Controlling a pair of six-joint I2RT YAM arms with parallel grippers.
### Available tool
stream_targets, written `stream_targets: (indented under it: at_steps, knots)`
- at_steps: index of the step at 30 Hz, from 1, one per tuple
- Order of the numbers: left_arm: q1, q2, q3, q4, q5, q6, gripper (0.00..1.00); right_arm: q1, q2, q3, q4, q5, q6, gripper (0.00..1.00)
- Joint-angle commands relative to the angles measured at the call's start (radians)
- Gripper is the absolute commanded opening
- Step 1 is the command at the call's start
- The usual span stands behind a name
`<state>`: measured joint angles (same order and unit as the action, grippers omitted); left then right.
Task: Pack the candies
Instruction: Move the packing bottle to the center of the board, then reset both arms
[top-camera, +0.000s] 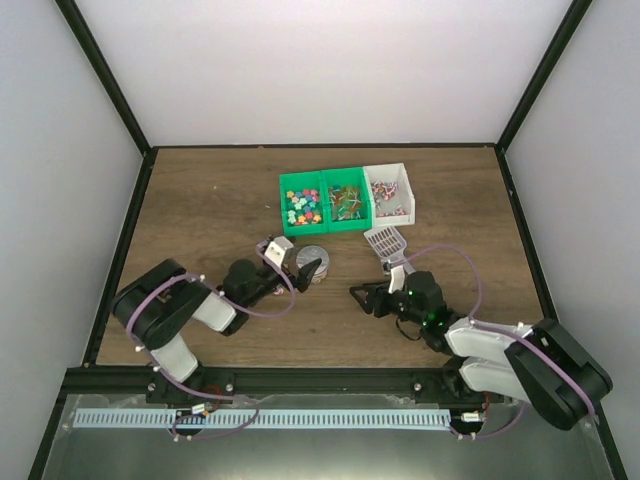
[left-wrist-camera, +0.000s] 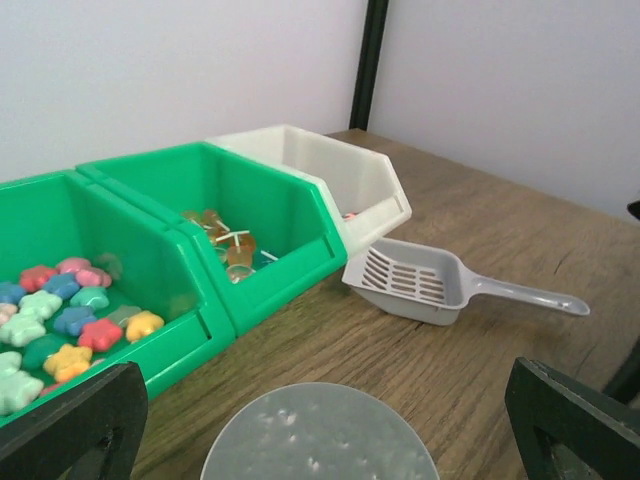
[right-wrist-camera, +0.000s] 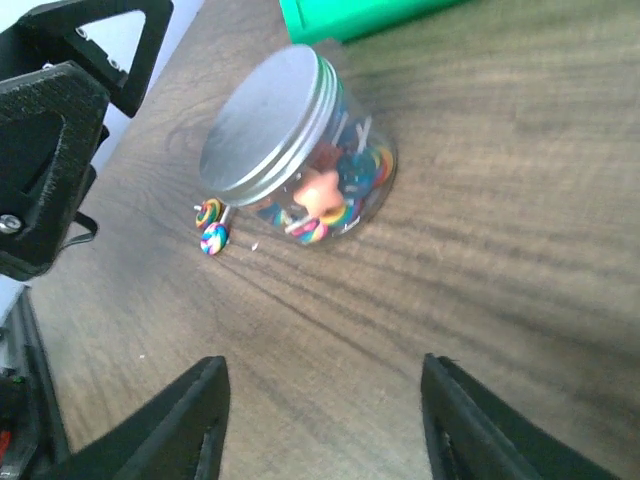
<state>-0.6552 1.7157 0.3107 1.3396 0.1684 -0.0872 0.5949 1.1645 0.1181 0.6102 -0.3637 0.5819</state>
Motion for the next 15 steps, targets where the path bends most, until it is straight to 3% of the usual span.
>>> stream_targets:
  at_steps: [1,3,6,10,15]
  knots:
    - [-0.001,-0.111,-0.043,-0.075,-0.047,-0.098,1.00,-0.002,-0.061,0.006,0.027,0.115,0.003,0.64]
    - [-0.001,-0.187,-0.046,-0.154,-0.082,-0.128,1.00,-0.003,-0.076,0.030,0.020,0.172,0.003,0.78]
    - [-0.001,-0.334,-0.038,-0.343,-0.176,-0.166,1.00,-0.003,-0.084,0.101,-0.043,0.240,-0.048,0.92]
    - [0.000,-0.569,-0.005,-0.636,-0.298,-0.153,1.00,-0.003,-0.068,0.137,-0.062,0.408,-0.112,0.97]
    - [0.007,-0.785,0.029,-0.891,-0.469,-0.108,1.00,-0.002,-0.069,0.217,-0.180,0.695,-0.171,1.00]
